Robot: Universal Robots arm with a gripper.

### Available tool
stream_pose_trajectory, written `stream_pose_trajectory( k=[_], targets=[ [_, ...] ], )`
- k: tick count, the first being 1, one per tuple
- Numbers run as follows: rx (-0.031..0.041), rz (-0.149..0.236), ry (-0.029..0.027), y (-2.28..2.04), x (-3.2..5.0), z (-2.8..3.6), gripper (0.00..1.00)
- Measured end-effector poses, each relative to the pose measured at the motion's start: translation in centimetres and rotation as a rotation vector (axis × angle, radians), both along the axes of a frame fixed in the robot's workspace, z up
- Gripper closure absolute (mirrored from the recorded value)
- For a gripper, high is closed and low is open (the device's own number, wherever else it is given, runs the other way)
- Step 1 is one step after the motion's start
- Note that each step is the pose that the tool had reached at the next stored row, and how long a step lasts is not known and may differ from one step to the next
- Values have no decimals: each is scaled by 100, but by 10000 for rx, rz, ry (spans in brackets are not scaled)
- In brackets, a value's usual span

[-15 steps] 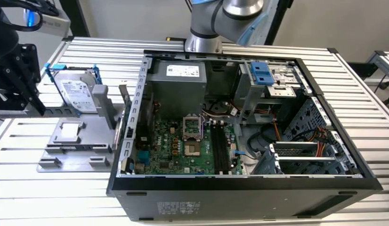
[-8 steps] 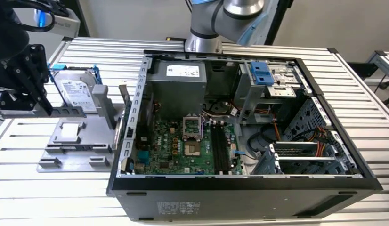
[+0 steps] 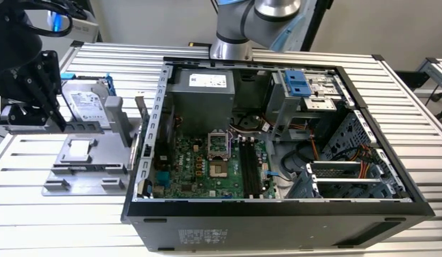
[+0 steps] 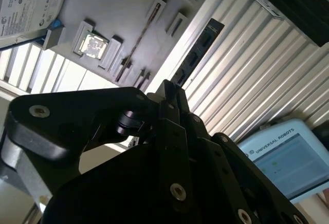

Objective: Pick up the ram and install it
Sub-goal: 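Pick up the ram and move it above insertion slot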

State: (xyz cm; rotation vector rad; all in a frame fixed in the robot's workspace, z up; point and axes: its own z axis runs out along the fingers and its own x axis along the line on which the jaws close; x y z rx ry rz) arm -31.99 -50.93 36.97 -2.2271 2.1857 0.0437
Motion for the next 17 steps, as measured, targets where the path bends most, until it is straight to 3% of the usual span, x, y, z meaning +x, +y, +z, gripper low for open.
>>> stream_pose_trajectory(
  k=[5,13,17],
  targets=[
    [-13,1,0,0,1,89,100],
    [-13,2,-1,0,23,99,100],
    [-14,2,6,0,124,100,100]
  ],
)
